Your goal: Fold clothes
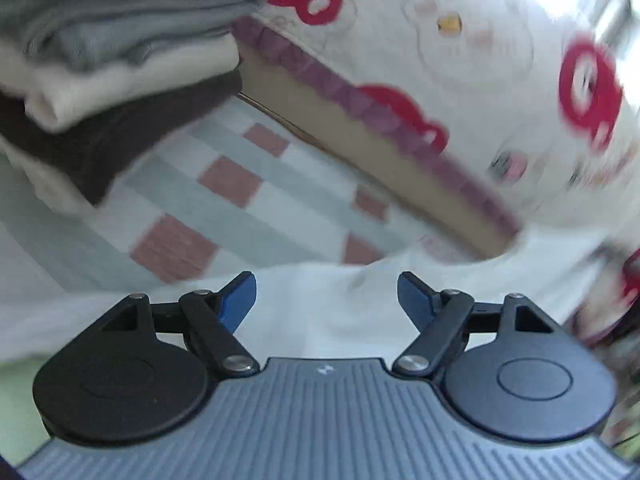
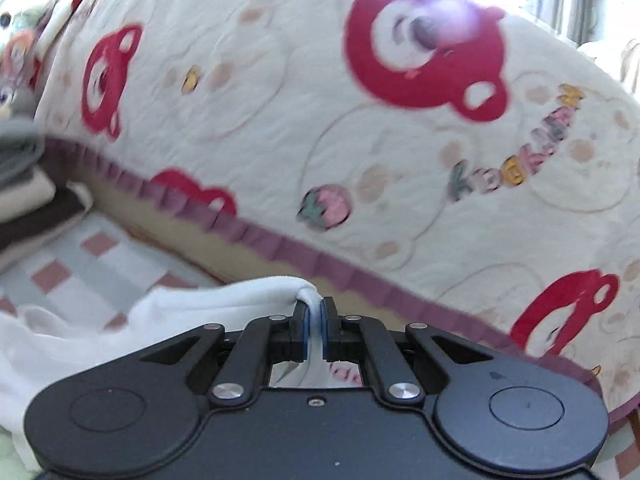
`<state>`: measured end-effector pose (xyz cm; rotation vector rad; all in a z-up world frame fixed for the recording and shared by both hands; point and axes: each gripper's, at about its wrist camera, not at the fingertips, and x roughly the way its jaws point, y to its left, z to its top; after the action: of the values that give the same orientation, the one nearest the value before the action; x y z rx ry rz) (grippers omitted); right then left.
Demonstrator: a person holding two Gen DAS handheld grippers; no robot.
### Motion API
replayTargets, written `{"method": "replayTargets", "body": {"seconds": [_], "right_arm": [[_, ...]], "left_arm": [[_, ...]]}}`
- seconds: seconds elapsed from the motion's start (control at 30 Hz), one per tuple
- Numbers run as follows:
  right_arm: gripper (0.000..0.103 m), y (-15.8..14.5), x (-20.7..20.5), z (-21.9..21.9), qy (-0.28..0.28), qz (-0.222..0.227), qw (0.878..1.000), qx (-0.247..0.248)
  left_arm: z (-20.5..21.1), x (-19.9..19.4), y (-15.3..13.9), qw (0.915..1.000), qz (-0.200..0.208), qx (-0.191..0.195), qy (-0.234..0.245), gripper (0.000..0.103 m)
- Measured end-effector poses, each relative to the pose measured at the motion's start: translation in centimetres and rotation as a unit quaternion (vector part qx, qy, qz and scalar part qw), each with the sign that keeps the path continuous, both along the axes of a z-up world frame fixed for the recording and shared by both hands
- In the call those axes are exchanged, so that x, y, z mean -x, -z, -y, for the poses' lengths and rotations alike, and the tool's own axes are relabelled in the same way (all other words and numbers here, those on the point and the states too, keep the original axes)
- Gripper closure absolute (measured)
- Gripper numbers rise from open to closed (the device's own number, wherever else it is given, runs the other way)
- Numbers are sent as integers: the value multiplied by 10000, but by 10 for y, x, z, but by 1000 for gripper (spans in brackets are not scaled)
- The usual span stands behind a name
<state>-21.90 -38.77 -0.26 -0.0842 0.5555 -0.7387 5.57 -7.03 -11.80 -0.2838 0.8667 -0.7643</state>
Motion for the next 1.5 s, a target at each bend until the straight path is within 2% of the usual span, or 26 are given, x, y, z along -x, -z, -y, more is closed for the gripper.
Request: {"method": "replayTargets", "body": {"seconds": [0.07,0.17,0.27,0.3,0.33,0.43,0.5,0.57,0.6,0.67,0.73,0.8,0.83,0.87,0.97,1.07,1.1,1.13,1.17,1.2,1.23,1.3,1.37,1.4,1.47,1.5], "right_arm": [[98,-13,6,0,-43,126,9996,232],[98,-40,22,5,19,567,9976,403],[98,-57,46,10,122,964,9943,443],[98,-57,56,9,42,1078,9935,351],[98,-53,62,7,-58,1067,9937,326],[98,-23,64,-3,-434,490,9962,569],[98,7,58,0,-498,240,9960,704],[98,34,54,10,-309,307,9982,415],[97,49,50,17,-207,337,9990,210],[94,82,39,37,-19,295,9992,-268],[94,113,27,55,163,231,9972,-696],[94,132,18,72,316,209,9954,-877],[95,134,17,78,370,279,9945,-934],[95,129,17,80,380,373,9944,-916],[96,104,26,76,269,654,9955,-624],[96,80,40,70,-16,735,9961,-482],[96,75,44,70,-86,812,9951,-552],[95,72,49,71,-88,897,9938,-652],[95,69,55,72,-78,1057,9907,-850],[95,66,61,73,-50,1329,9839,-1191],[95,63,65,73,-28,1521,9780,-1426],[95,59,61,70,-34,1611,9753,-1513],[95,53,45,70,-175,1440,9808,-1305],[95,50,37,70,-211,1386,9824,-1236],[92,46,22,76,-177,1350,9830,-1228],[87,47,13,79,-157,1290,9833,-1272]], "left_arm": [[10,7,3,9993,131,-340,38,26],[16,16,21,9985,45,-525,-152,25],[36,20,26,9954,412,-821,-259,26],[46,20,23,9936,633,-921,-143,26],[56,22,20,9913,830,-1026,-25,26],[85,27,13,9807,1405,-1317,326,25],[91,29,21,9795,1372,-1392,480,22],[100,27,34,9766,1189,-1691,587,21],[108,26,41,9644,1221,-2251,659,21],[125,25,55,9320,1272,-3302,789,21],[127,22,59,9266,1276,-3455,765,21],[119,12,53,9478,881,-3006,602,21],[114,10,51,9539,805,-2842,536,21],[112,9,49,9557,823,-2782,503,21],[119,11,49,9493,920,-2934,662,18],[129,4,61,9572,460,-2652,1065,6],[133,5,65,9580,459,-2642,1017,6],[136,5,69,9589,470,-2635,947,9],[137,7,70,9602,576,-2643,690,39],[140,10,67,9615,643,-2623,511,61],[143,15,61,9617,758,-2585,508,93],[147,27,37,9480,1706,-2675,236,98],[147,34,12,9257,2625,-2718,-142,98],[145,33,0,9157,2922,-2737,-358,98],[136,23,-18,9086,3177,-2637,-626,98],[129,16,-20,9125,3151,-2493,-763,98]]}}
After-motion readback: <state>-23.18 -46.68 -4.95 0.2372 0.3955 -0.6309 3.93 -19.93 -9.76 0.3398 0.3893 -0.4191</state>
